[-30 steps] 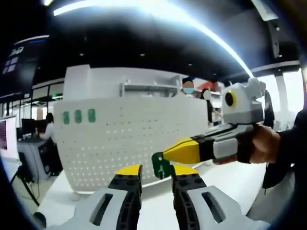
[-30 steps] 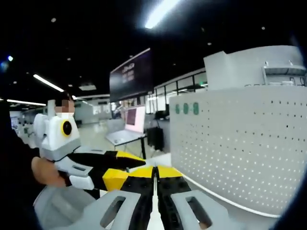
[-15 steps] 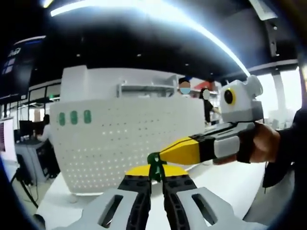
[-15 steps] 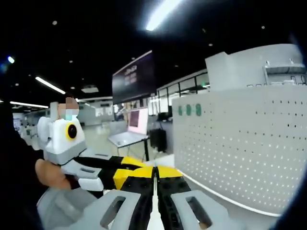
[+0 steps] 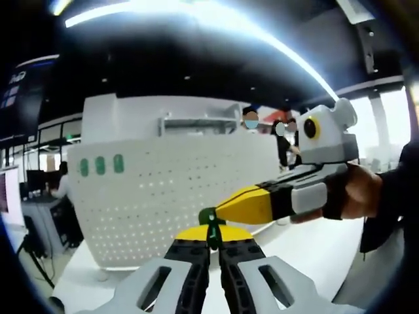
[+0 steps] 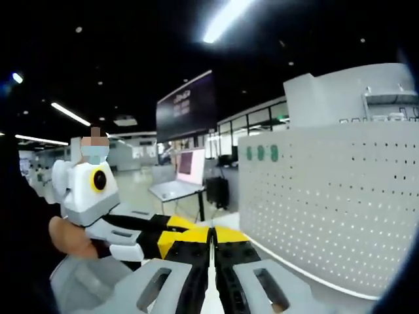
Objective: Insert the hook assembly into the mounting plate slot until the hook locks in place.
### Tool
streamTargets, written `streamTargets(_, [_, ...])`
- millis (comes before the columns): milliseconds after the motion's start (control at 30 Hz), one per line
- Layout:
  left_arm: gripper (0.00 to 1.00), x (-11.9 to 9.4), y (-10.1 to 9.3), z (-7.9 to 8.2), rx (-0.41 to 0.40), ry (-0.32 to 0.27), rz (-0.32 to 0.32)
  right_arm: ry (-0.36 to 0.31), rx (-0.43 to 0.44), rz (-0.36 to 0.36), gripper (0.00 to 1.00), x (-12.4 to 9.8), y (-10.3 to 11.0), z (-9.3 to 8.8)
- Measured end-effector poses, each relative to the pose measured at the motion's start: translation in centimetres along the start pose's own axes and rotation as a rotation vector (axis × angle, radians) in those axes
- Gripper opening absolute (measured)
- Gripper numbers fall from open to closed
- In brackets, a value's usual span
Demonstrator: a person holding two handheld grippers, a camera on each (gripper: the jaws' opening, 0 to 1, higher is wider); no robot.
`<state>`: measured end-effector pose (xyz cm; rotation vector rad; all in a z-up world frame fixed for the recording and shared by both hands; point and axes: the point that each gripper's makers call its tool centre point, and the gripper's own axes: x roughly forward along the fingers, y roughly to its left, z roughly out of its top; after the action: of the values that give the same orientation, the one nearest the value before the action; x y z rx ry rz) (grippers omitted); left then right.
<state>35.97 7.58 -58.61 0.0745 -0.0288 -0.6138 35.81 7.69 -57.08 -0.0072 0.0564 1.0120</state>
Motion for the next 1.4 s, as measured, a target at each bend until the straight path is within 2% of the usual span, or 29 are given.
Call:
streamTargets(233, [0.03,0.2,0.1,-0.1,0.0,0.002,0.007,0.0,-0.004,0.001,0.0,-0.1,-0.1,0.0])
streamTargets(367, [0.03,0.3,0.1,-0.2,-0.006,0.008,0.01,-0.018,0.001,-0.004,0.01,-0.4,-0.4,0.6])
streamTargets(667, [0.03,0.6,0.7,0.5,-0.029,-0.008,0.027,-0.026,-0.031,-0.069,0.08,-1.8,-2.2,1.1])
streamTargets(800, [0.03,0.9,1.0,0.9,-0.027,-0.013,0.035,-0.022,-0.081,-0.118,0.12,-2.7,-3.2,1.3])
streamTargets(867, [0.03,1.2,1.3,1.2,-0.02,-0.016,0.042,-0.024,-0.084,-0.136,0.16,-3.1,-3.7,1.4])
streamTargets(1133, [0.03,2.4,3.6,2.9,-0.007,-0.034,0.077,-0.026,-0.085,-0.186,0.23,-4.4,-5.2,1.7])
streamTargets(1267, [0.03,3.1,4.7,3.3,-0.003,-0.037,0.1,-0.027,-0.091,-0.21,0.31,-4.7,-5.7,1.7])
streamTargets(1400, [0.03,4.0,5.7,4.1,0.003,-0.048,0.121,-0.024,-0.099,-0.227,0.34,-5.1,-6.0,1.7])
